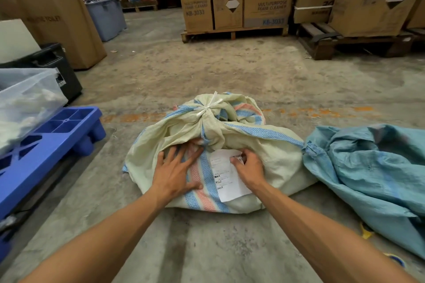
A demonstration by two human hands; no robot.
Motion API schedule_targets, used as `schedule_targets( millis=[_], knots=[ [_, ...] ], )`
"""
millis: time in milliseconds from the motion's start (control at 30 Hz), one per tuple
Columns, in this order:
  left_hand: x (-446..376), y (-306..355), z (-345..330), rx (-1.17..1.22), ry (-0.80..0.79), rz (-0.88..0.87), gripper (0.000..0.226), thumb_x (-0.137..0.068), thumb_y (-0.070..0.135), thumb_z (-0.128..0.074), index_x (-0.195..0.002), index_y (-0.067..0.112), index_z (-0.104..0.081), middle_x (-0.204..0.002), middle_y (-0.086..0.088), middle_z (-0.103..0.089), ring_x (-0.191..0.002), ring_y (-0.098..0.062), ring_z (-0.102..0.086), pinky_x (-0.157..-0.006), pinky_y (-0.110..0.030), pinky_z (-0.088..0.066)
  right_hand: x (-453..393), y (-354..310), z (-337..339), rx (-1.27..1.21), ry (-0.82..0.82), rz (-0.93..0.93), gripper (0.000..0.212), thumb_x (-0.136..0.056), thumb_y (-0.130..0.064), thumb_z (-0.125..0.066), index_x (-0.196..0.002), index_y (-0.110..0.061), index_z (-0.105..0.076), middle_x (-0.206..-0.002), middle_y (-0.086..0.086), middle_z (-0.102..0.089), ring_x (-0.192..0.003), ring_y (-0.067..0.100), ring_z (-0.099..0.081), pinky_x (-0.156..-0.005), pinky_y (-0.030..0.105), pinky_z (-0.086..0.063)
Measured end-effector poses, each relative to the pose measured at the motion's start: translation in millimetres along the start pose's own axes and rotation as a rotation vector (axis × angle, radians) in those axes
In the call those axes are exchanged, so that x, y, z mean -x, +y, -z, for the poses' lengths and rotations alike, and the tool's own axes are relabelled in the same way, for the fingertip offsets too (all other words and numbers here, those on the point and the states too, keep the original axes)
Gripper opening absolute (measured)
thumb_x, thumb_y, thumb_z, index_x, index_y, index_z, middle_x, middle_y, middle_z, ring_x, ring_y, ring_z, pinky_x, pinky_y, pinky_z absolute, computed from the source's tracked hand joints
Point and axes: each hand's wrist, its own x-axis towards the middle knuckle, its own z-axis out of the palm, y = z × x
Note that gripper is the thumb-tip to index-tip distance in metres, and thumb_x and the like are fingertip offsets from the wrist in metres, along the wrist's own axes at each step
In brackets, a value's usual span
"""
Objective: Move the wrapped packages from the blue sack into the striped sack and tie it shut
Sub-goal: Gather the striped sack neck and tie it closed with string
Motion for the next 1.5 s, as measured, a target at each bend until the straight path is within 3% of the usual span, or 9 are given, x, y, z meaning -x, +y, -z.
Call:
schedule_targets(
  millis=[267, 433, 567, 667, 800, 900, 1000, 1233, 1500],
  knots=[
    [-18, 7, -3, -0.086, -0.090, -0.152, 0.127, -0.062, 0.078, -0.065, -0.148, 0.046, 0.022, -0.162, -0.004, 0.019, -0.150, -0.025, 0.015, -0.116, -0.052, 0.008, 1, 16, 12, 0.105, -0.077, 0.102, 0.027, -0.087, -0.028, -0.073, -0.105, -0.014, -0.057, -0.080, -0.014, -0.051, -0.071, 0.001, -0.048, -0.063, 0.015, -0.035],
    [-27, 10, -3, 0.080, -0.209, -0.115, 0.140, -0.049, 0.089, -0.063, -0.148, 0.042, 0.024, -0.161, -0.004, 0.021, -0.149, -0.027, 0.019, -0.114, -0.065, 0.004, 6, 11, 2, 0.271, 0.051, 0.160, 0.052, -0.085, -0.037, -0.072, -0.120, -0.013, -0.043, -0.114, 0.008, -0.061, -0.103, 0.024, -0.061, -0.088, 0.038, -0.051],
    [-27, 10, 0, 0.278, -0.107, -0.058, 0.105, -0.063, 0.097, -0.025, -0.150, 0.042, -0.004, -0.162, 0.002, -0.004, -0.150, -0.024, -0.006, -0.110, -0.068, -0.006, 11, 14, 6, 0.418, 0.132, 0.369, 0.038, -0.083, -0.028, -0.073, -0.105, -0.012, -0.047, -0.104, 0.004, -0.049, -0.088, 0.022, -0.051, -0.076, 0.036, -0.048],
    [-27, 24, 2, 0.361, -0.125, 0.070, 0.094, -0.071, 0.093, -0.020, -0.147, 0.038, -0.023, -0.158, -0.003, -0.023, -0.146, -0.026, -0.021, -0.109, -0.069, -0.003, 17, 26, 13, 0.519, 0.085, 0.631, 0.025, -0.077, -0.016, -0.076, -0.092, -0.015, -0.056, -0.093, -0.002, -0.049, -0.085, 0.017, -0.048, -0.075, 0.035, -0.050],
    [-37, 43, 8, 0.561, -0.051, 0.257, 0.068, -0.086, 0.080, -0.022, -0.129, 0.035, -0.050, -0.142, -0.005, -0.044, -0.138, -0.026, -0.035, -0.110, -0.067, -0.001, 28, 35, 18, 0.828, -0.029, 0.799, 0.051, -0.074, -0.027, -0.071, -0.121, -0.022, -0.053, -0.115, 0.003, -0.054, -0.108, 0.023, -0.046, -0.091, 0.036, -0.043],
    [-47, 49, 8, 0.509, -0.019, 0.350, 0.058, -0.088, 0.074, -0.034, -0.119, 0.030, -0.057, -0.133, -0.006, -0.049, -0.133, -0.028, -0.037, -0.110, -0.062, -0.012, 26, 29, 18, 0.905, -0.205, 0.770, 0.077, -0.078, -0.036, -0.059, -0.147, -0.016, -0.033, -0.153, 0.011, -0.033, -0.143, 0.028, -0.025, -0.119, 0.042, -0.022],
    [-50, 50, 6, 0.379, 0.059, 0.385, 0.054, -0.086, 0.070, -0.046, -0.117, 0.027, -0.058, -0.130, -0.005, -0.051, -0.130, -0.030, -0.038, -0.106, -0.059, -0.019, 21, 24, 16, 0.890, -0.384, 0.618, 0.095, -0.083, -0.051, -0.049, -0.157, -0.024, 0.005, -0.164, 0.003, 0.012, -0.151, 0.021, 0.014, -0.121, 0.040, 0.008],
    [-52, 53, -7, 0.074, 0.277, 0.241, 0.037, -0.086, 0.042, -0.063, -0.115, 0.020, -0.055, -0.111, -0.015, -0.055, -0.103, -0.038, -0.051, -0.088, -0.061, -0.035, 6, 20, 12, 0.988, -0.366, 0.521, 0.108, -0.076, -0.080, -0.049, -0.155, -0.035, 0.009, -0.165, 0.003, 0.011, -0.151, 0.027, 0.010, -0.120, 0.045, 0.003],
    [-39, 21, -3, 0.273, 0.084, -0.105, 0.040, -0.091, 0.062, -0.045, -0.127, 0.045, -0.050, -0.133, -0.007, -0.037, -0.128, -0.028, -0.033, -0.103, -0.061, -0.026, -1, 31, 8, 0.959, -0.369, 0.485, 0.116, -0.069, -0.093, -0.038, -0.152, -0.037, 0.021, -0.163, -0.002, 0.021, -0.150, 0.022, 0.017, -0.123, 0.047, 0.001]
  ],
)
